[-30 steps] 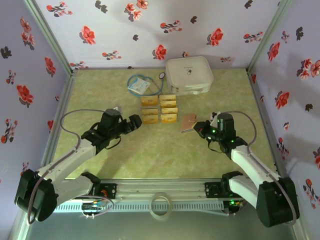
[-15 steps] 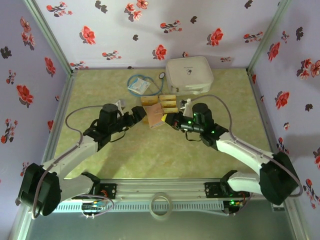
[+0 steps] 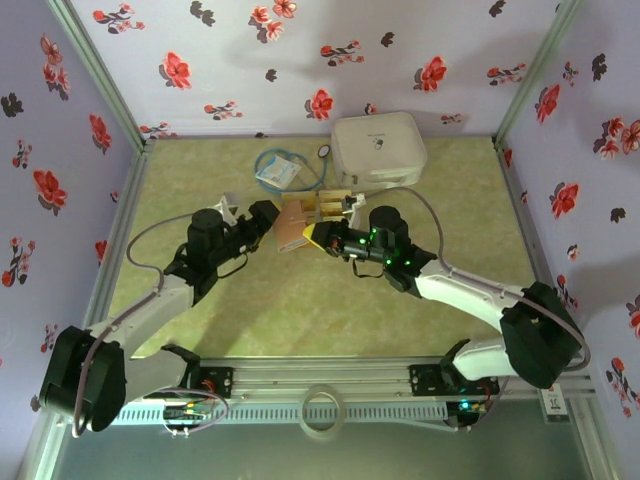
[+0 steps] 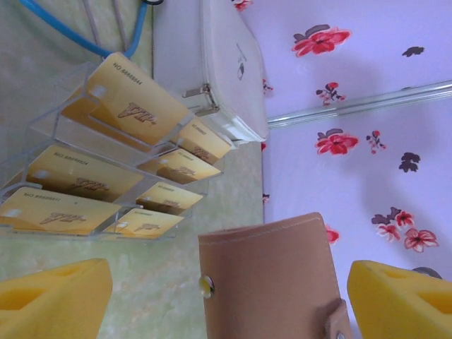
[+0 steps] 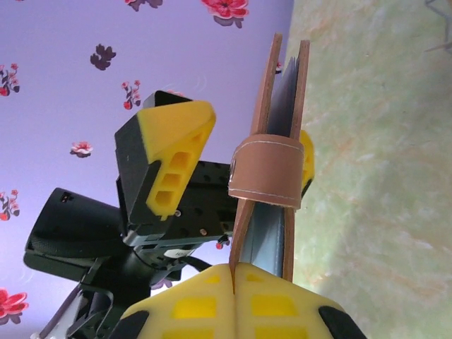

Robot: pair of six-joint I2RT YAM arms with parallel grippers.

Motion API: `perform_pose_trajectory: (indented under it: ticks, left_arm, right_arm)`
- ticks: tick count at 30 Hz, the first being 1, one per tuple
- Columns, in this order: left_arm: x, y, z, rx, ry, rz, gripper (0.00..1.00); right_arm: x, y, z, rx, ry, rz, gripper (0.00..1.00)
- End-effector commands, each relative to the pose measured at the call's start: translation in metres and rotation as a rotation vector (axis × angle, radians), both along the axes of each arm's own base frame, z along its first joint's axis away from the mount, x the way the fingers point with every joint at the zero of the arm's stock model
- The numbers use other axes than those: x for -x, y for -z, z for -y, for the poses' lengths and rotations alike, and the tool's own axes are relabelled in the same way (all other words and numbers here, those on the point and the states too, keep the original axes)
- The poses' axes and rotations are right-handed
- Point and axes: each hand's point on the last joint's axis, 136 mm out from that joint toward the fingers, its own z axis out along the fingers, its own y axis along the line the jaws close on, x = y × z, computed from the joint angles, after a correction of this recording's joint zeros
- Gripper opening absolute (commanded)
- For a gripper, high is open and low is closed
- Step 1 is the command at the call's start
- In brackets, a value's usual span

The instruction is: Put the credit cards into the card holder

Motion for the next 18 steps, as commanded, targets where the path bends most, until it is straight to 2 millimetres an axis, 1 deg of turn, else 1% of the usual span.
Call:
perform_pose_trajectory:
  ticks: [1, 9, 13, 18]
  left_arm:
    - [-0.005, -0.013, 0.003, 0.08, 0.003, 0.041, 0.83]
    - [-0.009, -0.021, 0.006, 0.162, 0.007, 0.069, 0.66]
    - [-0.008, -0.023, 0.004, 0.166, 0.005, 0.079, 0.61]
    - [-0.008, -0.024, 0.001, 0.165, -0.001, 0.087, 0.53]
  right_arm:
    - [-0.004, -0.029, -0.01, -0.075, 0.002, 0.053, 0.0]
    - [-0.007, -0.02, -0.017, -0.083, 0.001, 0.036, 0.0]
    - [-0.008, -0.012, -0.016, -0.07, 0.007, 0.025, 0.0]
    - [-0.01, -0.002, -0.015, -0.053, 0.018, 0.012, 0.0]
